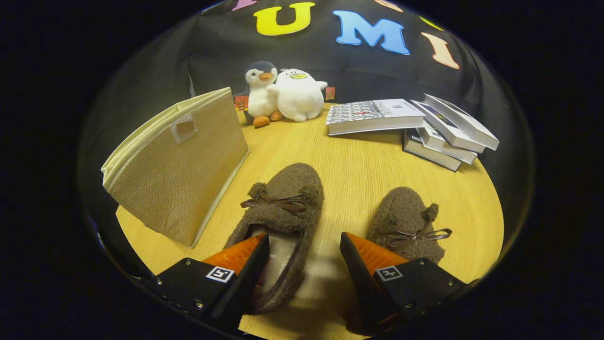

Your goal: Open the storage box then place both shoes into the box .Put the left shoe in first, then the right shoe, with the right side of both shoes facing outward in a uniform manner.

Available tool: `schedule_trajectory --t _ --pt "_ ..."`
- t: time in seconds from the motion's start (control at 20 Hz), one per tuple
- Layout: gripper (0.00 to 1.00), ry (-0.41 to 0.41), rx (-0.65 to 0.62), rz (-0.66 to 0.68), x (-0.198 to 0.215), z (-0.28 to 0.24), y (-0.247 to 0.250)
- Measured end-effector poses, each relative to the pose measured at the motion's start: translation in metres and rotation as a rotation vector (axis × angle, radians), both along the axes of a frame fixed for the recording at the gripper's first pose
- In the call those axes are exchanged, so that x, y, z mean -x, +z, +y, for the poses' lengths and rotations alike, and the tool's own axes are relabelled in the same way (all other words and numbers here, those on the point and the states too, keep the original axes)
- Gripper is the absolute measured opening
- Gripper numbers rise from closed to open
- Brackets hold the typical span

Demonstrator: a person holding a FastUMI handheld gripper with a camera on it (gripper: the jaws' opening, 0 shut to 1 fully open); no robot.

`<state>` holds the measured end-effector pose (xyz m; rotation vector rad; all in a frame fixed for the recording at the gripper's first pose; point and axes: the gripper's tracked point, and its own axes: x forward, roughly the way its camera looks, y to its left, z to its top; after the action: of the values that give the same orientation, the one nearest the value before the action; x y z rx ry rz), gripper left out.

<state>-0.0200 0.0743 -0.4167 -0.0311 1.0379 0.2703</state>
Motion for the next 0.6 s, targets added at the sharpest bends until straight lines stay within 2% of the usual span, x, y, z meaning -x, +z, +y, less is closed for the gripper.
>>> schedule_trajectory --t 0.15,0.25,0.35,0.5,0.55,0.6 --pt "0.59 -0.010 -0.006 0.039 0.0007 0.0036 -0.0042" --pt "0.60 -0.045 -0.024 0.056 -0.0011 0.0040 -0.0045" --pt "0.08 -0.090 -0.022 0.068 -0.0005 0.0008 -0.0027" --pt "0.09 -0.133 -0.038 0.079 -0.0069 0.0038 -0.0045" --pt "0.01 -0.161 -0.058 0.093 -0.0049 0.0043 -0.0028" --pt "0.01 -0.191 -0.079 0.104 -0.0070 0.0060 0.0006"
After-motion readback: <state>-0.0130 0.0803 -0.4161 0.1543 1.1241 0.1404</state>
